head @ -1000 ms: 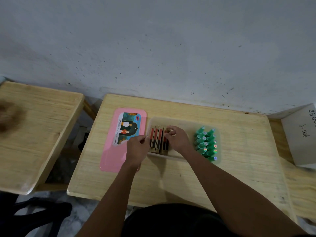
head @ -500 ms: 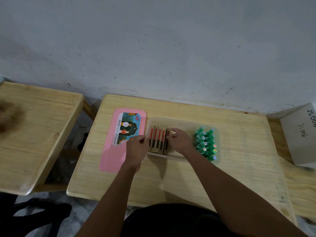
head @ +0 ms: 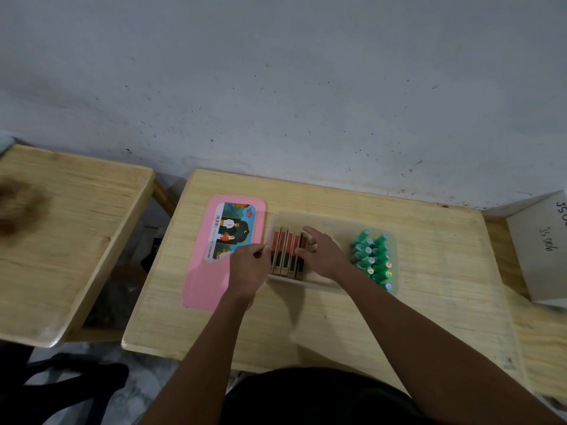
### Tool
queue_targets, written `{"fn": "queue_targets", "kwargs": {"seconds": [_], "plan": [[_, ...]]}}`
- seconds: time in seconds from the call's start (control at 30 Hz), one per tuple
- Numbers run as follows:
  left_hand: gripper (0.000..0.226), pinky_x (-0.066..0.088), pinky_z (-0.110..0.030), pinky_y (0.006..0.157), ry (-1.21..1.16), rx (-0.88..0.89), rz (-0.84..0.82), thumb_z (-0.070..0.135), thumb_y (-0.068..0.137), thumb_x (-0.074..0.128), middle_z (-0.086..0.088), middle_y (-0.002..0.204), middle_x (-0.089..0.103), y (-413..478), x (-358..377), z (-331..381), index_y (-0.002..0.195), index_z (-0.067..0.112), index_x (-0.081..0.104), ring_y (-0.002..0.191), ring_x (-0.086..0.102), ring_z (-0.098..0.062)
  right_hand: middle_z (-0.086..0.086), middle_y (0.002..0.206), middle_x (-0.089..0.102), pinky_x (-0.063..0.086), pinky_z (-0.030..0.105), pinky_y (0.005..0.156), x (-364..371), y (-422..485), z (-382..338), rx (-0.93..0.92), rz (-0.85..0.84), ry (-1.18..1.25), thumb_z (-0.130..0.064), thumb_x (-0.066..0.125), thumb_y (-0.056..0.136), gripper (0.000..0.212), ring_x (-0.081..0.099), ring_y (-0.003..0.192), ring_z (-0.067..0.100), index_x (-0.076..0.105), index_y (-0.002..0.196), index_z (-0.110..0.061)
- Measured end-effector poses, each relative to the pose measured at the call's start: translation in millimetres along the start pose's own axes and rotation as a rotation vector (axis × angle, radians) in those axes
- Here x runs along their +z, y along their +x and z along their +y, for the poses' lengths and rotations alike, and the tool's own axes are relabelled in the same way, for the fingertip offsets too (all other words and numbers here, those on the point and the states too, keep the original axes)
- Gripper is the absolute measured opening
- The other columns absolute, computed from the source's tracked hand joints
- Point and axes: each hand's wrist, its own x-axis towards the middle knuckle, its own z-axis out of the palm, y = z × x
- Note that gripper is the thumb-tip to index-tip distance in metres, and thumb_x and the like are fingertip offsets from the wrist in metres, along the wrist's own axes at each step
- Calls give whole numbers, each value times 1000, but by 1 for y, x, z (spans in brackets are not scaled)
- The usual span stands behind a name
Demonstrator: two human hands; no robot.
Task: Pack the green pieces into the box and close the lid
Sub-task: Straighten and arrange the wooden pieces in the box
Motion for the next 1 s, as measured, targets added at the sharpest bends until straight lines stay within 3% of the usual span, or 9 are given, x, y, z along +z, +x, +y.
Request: {"fn": "queue_targets", "kwargs": {"seconds": [0.17,0.3,0.47,0.67,0.8,1.0], "plan": [[23,38,-2,45,8,1,7,18,97,54,6,60,57,1,1,-1,79,12,67,56,51,-5,10,129,58,36,20,84,-1,-5,-5,-9,53,47,-20,65,91,55,55,112,18,44,142,-14],[22,38,-2,46,8,1,22,18,97,54,7,62,58,1,1,-3,87,8,71,57,52,-5,6,124,60,41,27,91,4,-5,-3,31,107,105,-25,67,89,58,57,113,20,43,142,-18],[23,38,-2,45,13,15,31,18,96,55,9,60,57,2,2,-4,92,4,73,55,52,-4,4,119,64,44,26,86,4,-4,3,68,113,161,-29,71,85,60,58,102,15,46,139,-21],[23,40,-7,47,39,12,30,20,96,56,4,68,61,5,3,-6,99,5,73,61,55,-4,5,115,66,42,23,80,9,-6,6,69,99,127,-27,73,83,38,58,97,13,61,119,-18],[26,39,-2,47,58,14,37,20,96,56,6,64,58,6,4,-8,101,1,73,57,51,-2,6,117,65,43,22,77,14,-7,1,76,124,109,-30,71,85,39,57,91,10,61,120,-16],[26,39,1,49,55,0,35,19,96,55,7,64,56,6,4,-8,102,0,72,57,50,-2,6,124,64,47,26,84,16,-7,-1,89,121,114,-34,65,89,39,62,107,18,58,123,-17]]}}
